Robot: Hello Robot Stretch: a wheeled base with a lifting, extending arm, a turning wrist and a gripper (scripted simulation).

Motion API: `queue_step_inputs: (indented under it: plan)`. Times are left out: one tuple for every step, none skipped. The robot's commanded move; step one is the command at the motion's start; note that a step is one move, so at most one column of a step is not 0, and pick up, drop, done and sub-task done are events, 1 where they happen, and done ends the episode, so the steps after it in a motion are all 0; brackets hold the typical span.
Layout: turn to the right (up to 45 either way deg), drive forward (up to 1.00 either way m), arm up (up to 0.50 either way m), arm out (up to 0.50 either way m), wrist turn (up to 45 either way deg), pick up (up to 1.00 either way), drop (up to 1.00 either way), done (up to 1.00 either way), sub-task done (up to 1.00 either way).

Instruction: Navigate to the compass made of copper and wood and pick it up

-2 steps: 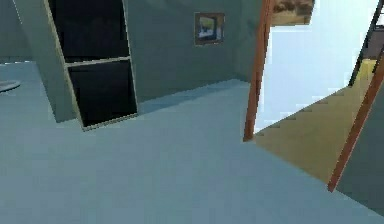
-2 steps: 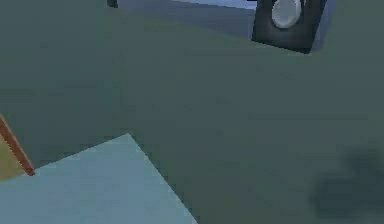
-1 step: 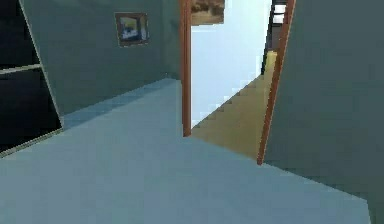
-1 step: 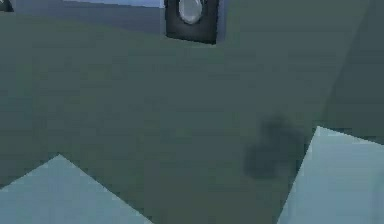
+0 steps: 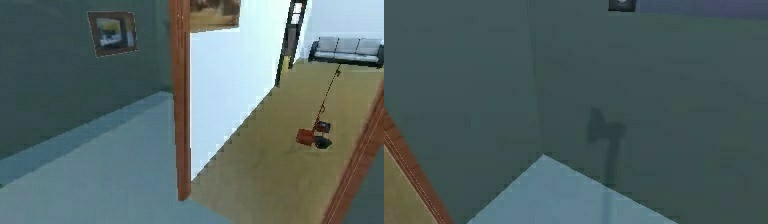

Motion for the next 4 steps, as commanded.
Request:
queue_step_inputs:
  plan:
    - [3.0, 0.0, 0.0, 0.0, 0.0, 0.0, 0.0, 0.0, 0.0]
    - [0.0, 0.4, 0.0, 0.0, 0.0, 0.0, 0.0, 0.0, 0.0]
    - [33.0, 0.0, 0.0, 0.0, 0.0, 0.0, 0.0, 0.0, 0.0]
    - [0.0, 0.9, 0.0, 0.0, 0.0, 0.0, 0.0, 0.0, 0.0]
